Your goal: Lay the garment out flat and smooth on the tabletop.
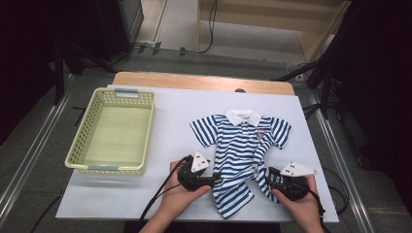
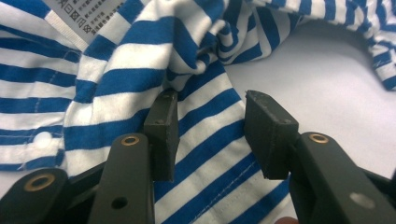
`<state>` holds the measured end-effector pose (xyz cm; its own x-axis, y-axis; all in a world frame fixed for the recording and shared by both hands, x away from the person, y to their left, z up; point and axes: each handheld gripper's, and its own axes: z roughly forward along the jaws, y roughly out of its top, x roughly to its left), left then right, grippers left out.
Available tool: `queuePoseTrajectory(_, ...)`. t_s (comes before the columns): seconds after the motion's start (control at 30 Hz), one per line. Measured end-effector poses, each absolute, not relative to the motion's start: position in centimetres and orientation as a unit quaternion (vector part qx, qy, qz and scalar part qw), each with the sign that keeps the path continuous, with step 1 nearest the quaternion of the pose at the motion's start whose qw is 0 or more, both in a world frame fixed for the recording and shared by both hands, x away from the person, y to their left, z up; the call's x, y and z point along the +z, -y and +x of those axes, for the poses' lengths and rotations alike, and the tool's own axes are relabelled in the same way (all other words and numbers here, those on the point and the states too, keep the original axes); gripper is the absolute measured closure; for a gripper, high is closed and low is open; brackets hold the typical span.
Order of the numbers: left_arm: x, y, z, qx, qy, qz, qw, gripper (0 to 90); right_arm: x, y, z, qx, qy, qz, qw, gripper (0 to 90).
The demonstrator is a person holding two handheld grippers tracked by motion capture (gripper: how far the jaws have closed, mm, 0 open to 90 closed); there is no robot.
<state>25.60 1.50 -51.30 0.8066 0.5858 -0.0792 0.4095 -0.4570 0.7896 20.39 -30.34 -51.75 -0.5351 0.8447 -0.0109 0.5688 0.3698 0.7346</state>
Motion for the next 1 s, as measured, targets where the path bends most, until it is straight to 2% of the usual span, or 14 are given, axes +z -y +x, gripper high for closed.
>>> queuePoseTrajectory(0.17, -51.4, -1.2, 25.6, 0.100, -0.283, 0.856, 0.420, 52.6, -49.8, 30.5, 19.4, 0.389, -0.769, 0.447, 0.240, 57.0)
queuePoseTrajectory(0.23, -51.4, -1.1, 25.6, 0.099, -0.284, 0.858, 0.416, 55.1, -49.0, 30.3, 18.7, 0.414, -0.758, 0.443, 0.240, 57.5)
queuePoseTrajectory(0.33, -51.4, -1.1, 25.7, 0.096, -0.283, 0.860, 0.414, 56.2, -48.3, 29.1, 18.1, 0.453, -0.763, 0.411, 0.210, 54.5)
queuePoseTrajectory(0.47, -51.4, -1.1, 25.7, 0.094, -0.286, 0.861, 0.411, 58.0, -49.1, 26.6, 18.1, 0.405, -0.789, 0.399, 0.231, 52.4)
queuePoseTrajectory(0.5, -51.5, -1.1, 25.8, 0.094, -0.288, 0.860, 0.410, 59.1, -49.7, 26.3, 18.4, 0.390, -0.793, 0.404, 0.238, 54.5)
queuePoseTrajectory(0.63, -51.6, -0.8, 25.9, 0.090, -0.290, 0.867, 0.396, 61.0, -50.1, 26.9, 18.7, 0.368, -0.790, 0.424, 0.246, 77.4)
queuePoseTrajectory(0.7, -51.5, -0.8, 26.0, 0.090, -0.291, 0.867, 0.395, 61.7, -50.0, 27.8, 18.9, 0.374, -0.785, 0.434, 0.235, 83.3)
queuePoseTrajectory(1.0, -51.6, -0.9, 26.1, 0.086, -0.297, 0.865, 0.396, 63.8, -49.3, 33.6, 19.3, 0.431, -0.720, 0.504, 0.204, 84.0)
